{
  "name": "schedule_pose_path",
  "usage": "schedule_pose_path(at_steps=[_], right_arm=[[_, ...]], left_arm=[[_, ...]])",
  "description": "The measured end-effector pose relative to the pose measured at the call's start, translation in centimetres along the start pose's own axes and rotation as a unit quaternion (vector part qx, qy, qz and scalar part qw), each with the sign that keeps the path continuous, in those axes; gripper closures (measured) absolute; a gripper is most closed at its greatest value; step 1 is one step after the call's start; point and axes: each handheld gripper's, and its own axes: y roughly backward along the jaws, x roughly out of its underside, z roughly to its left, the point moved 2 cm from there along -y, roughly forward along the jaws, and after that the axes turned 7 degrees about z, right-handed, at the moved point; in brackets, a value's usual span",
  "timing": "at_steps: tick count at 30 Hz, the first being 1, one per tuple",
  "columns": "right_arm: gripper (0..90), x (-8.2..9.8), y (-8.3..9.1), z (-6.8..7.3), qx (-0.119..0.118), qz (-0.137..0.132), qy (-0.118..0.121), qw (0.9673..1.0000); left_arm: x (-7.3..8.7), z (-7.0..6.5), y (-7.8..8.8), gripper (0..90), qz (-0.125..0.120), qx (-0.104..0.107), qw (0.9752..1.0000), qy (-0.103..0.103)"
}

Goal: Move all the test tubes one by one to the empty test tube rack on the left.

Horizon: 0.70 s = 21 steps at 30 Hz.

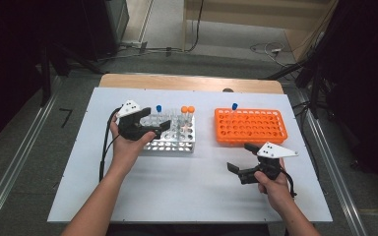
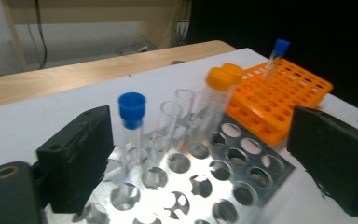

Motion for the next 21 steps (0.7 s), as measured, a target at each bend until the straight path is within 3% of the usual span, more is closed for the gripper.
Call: schedule_pose_path(at_steps=[6,15,21], right_arm=[[0.0,-1.2,-0.4,-1.3,0.016,-0.012,-0.015,0.9997],[5.3,-3.6,-2.9,-2.6,0.061,-0.002,-0.031,0.9977],[14.9,-4.4,-5.2,-4.1,0.115,0.004,-0.058,0.9917]], left_arm=[[0.8,-1.4,1.5,0.0,-0.017,0.029,0.9994,-0.001],[2.8,-3.3,2.7,0.0,-0.024,0.040,0.9989,-0.009],[3.7,-3.9,2.9,0.0,-0.021,0.045,0.9986,-0.020]])
